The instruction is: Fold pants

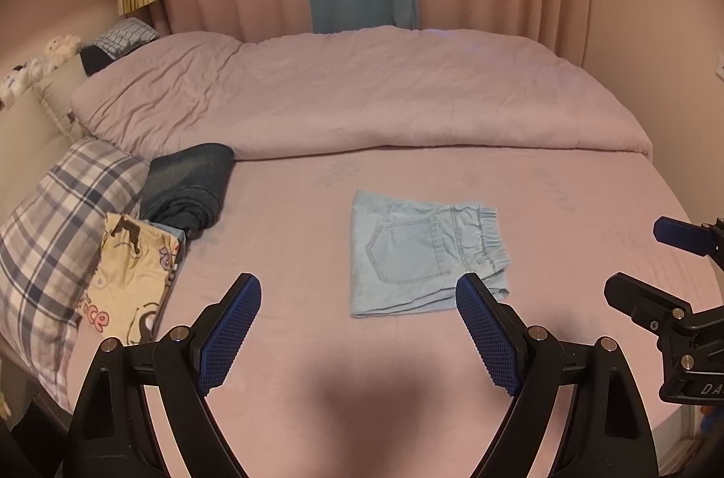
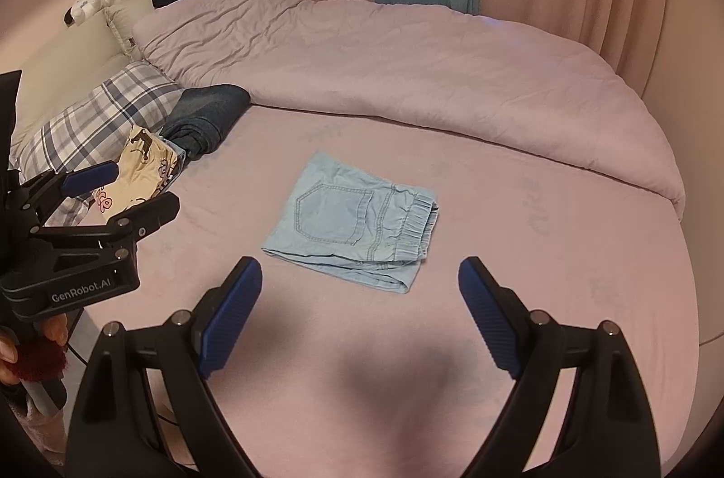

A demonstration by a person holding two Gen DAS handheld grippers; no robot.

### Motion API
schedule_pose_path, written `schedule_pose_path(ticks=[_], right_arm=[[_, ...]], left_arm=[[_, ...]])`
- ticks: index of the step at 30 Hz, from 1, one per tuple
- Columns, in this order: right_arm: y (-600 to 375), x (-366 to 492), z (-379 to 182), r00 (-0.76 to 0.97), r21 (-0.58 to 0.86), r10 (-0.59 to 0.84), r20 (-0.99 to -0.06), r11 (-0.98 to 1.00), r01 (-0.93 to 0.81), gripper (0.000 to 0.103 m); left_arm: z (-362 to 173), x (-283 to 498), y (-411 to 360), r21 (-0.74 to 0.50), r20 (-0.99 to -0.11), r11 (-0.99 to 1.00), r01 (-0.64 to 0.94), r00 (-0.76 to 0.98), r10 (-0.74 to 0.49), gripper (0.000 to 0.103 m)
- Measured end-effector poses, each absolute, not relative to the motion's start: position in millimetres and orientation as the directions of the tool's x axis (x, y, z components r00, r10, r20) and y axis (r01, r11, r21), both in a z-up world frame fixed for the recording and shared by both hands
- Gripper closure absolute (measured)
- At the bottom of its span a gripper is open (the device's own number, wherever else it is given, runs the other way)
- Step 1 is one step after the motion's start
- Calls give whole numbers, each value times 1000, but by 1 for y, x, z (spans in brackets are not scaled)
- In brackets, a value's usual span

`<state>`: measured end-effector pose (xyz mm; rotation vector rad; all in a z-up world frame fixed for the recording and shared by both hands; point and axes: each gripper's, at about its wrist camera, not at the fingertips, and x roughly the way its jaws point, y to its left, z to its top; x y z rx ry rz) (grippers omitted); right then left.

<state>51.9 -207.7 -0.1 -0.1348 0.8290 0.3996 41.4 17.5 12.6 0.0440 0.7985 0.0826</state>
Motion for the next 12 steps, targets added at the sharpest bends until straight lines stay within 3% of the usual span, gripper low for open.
schedule_pose_path(ticks=[12], right_arm=[[-206, 52, -1, 605, 38, 291, -741, 918, -395, 13]], left_arm=[[13, 43, 17, 76, -713, 996, -56, 695, 94, 15]])
